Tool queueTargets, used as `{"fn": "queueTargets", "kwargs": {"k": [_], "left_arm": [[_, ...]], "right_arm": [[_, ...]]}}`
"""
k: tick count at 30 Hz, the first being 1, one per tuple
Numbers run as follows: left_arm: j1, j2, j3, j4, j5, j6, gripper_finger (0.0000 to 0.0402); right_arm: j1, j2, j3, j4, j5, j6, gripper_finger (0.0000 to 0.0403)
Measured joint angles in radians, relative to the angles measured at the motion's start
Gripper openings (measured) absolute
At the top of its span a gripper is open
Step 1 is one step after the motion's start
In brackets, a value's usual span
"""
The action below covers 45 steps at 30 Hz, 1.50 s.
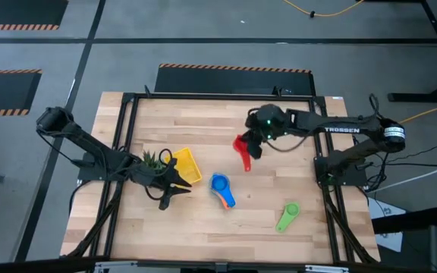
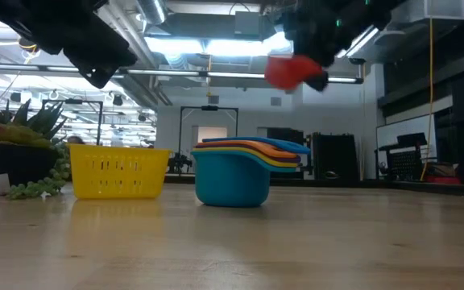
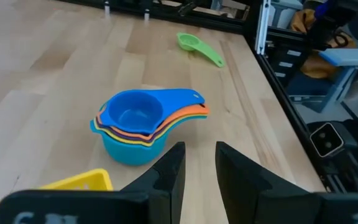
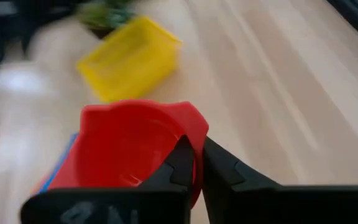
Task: Nest measuring cups in basket
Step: Stack the red measuring cup on top of the blue measuring cup
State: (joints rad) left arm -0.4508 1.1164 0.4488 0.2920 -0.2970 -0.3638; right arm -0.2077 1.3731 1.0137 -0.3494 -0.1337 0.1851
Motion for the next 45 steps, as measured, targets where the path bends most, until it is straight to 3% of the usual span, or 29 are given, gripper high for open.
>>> {"fn": "queueTargets", "kwargs": {"k": [7, 17, 29, 45], "left_arm": [[0.018, 0.000, 0.000, 0.000, 0.000, 0.007, 0.0082], [0.021, 0.000, 0.000, 0.004, 0.001, 0.006, 0.0082], [0.020, 0.000, 0.000, 0.007, -0.003, 0.006, 0.0082], [0.020, 0.000, 0.000, 0.008, -0.006, 0.007, 0.0082]], "right_arm": [[0.169, 0.012, 0.035, 0.101, 0.000, -0.007, 0.0022], [0.324, 0.150, 0.034, 0.295, 0.000, -0.010, 0.0023], [0.307, 0.317, 0.034, 0.333, 0.001, -0.078, 0.0023], [0.289, 0.344, 0.033, 0.338, 0.002, -0.164, 0.0031]]}}
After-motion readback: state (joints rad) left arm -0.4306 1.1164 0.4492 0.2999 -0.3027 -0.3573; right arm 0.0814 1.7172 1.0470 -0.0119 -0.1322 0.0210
